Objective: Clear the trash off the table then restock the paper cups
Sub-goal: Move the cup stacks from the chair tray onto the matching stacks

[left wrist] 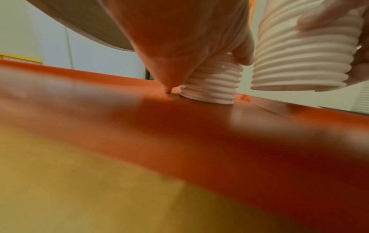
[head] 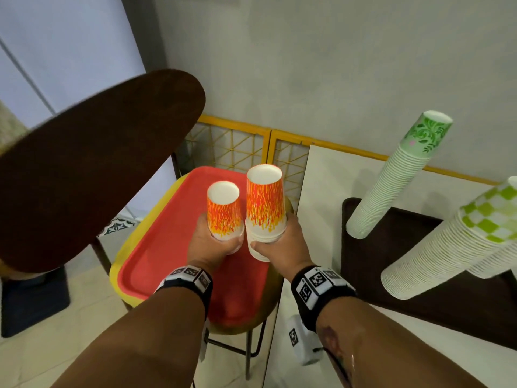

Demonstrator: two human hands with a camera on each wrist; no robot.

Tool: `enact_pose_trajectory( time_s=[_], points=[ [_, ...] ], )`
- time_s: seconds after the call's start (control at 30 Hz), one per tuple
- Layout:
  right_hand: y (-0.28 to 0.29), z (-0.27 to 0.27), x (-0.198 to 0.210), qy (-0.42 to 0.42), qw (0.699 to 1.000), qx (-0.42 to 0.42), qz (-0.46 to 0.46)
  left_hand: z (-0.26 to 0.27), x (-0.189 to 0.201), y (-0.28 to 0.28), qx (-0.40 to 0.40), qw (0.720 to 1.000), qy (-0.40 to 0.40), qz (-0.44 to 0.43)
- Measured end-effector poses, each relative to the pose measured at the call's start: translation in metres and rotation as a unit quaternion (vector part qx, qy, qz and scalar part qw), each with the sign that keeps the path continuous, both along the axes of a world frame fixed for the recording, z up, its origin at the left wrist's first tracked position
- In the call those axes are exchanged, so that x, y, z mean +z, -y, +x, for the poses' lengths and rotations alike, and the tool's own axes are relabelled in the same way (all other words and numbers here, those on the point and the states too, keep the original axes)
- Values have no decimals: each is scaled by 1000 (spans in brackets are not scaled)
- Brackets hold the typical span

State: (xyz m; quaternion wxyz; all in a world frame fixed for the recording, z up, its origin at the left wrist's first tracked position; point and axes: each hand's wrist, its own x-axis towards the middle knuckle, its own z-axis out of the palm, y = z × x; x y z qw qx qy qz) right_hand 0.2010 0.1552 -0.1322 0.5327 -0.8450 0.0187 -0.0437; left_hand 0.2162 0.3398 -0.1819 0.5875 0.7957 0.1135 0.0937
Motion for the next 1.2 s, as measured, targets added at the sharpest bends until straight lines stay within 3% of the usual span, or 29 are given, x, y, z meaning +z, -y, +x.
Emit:
enact_pose_trajectory(
  time_s=[0.27,0.63,0.87,1.07,1.2],
  points=[
    [6,-11,1,-18,999,-30,-14,11,-4,-2,-21,1000,-8,3],
    [52,-64,19,-22,1000,-5,11,-11,34,40,-92,995,30,14],
    [138,-155,31,-36,998,40,40,-107,54,135,-152,983,53,-89],
    [246,-227,34,-43,998,20,40,-183,75,245,-192,976,65,-80],
    [318,-251,44,-18,998,-25,57,-189,77,319,-210,974,57,-62]
  ],
)
